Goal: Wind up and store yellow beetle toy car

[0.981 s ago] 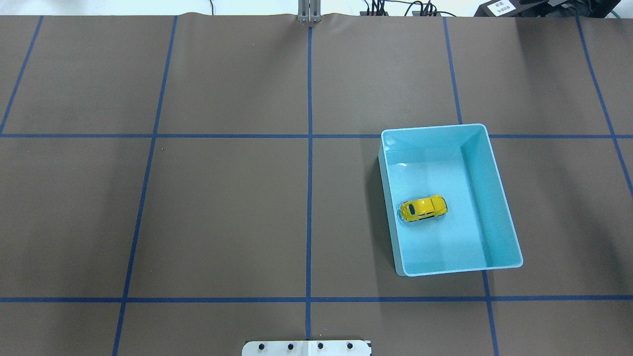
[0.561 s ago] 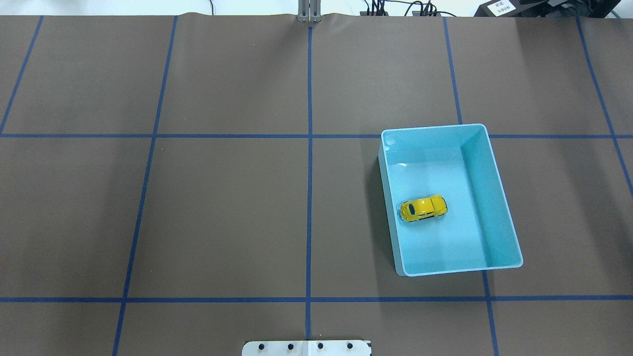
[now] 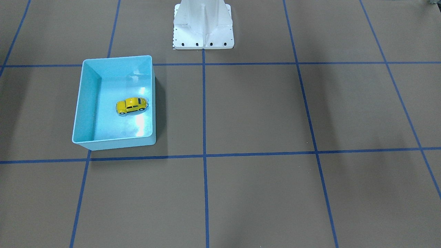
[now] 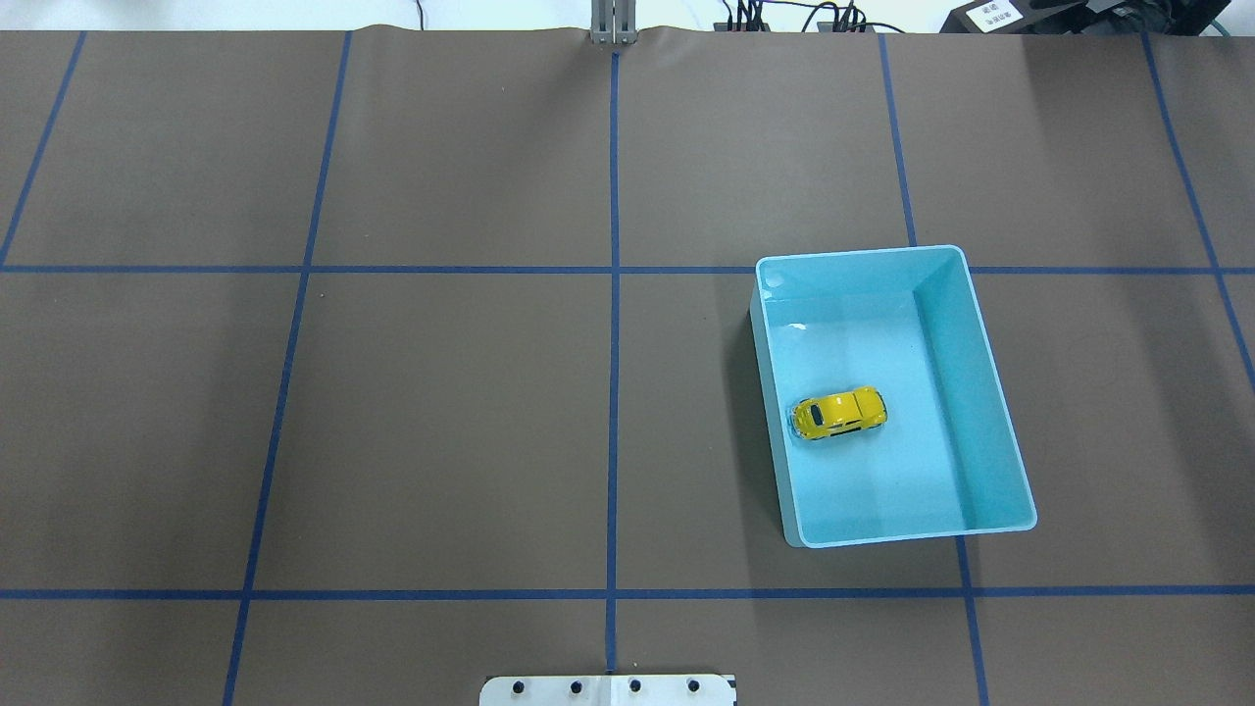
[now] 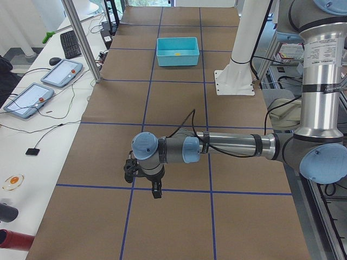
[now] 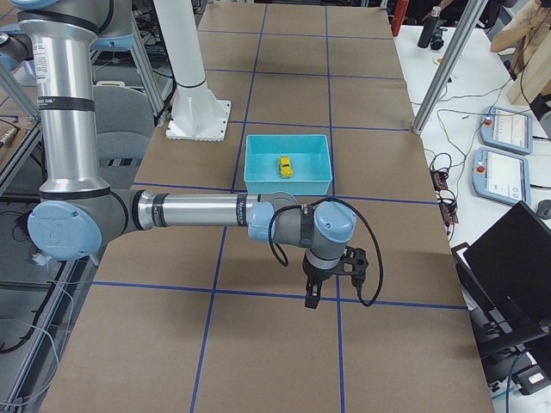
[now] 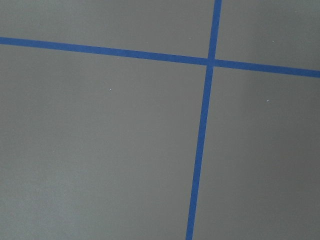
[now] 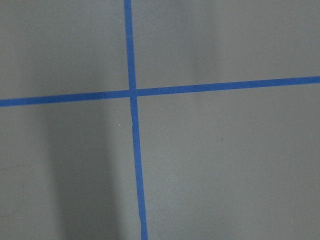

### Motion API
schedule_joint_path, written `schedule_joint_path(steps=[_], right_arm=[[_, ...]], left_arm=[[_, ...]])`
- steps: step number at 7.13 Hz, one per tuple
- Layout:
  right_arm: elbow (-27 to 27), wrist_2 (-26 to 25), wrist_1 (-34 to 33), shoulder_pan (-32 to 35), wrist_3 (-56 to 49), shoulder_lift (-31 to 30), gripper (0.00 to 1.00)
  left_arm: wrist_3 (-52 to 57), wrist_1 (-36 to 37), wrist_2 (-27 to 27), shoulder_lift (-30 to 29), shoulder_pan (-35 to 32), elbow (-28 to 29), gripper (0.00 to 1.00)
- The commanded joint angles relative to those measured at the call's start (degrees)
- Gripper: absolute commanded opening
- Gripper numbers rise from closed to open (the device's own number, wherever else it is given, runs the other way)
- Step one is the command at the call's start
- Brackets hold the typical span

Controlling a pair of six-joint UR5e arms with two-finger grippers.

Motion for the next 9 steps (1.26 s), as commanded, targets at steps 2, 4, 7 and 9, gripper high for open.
schedule_joint_path(steps=[2, 4, 7, 9], right_arm=[[-0.3, -0.4, 0.4, -0.1, 1.1, -0.5, 1.00], [-0.9, -0.6, 0.4, -0.1, 1.2, 0.0, 1.00], [-1.9, -0.3, 3.3, -0.2, 1.2, 0.7, 1.00], [-4.5, -0.3, 10.6, -0.2, 1.2, 0.3, 1.00]], left_arm=[[0.1, 0.0, 0.0, 0.1, 0.0, 0.0, 1.00], [0.1, 0.0, 0.1, 0.2, 0.0, 0.0, 1.00], [0.1, 0.0, 0.1, 0.2, 0.0, 0.0, 1.00], [0.1, 0.0, 0.1, 0.2, 0.0, 0.0, 1.00]])
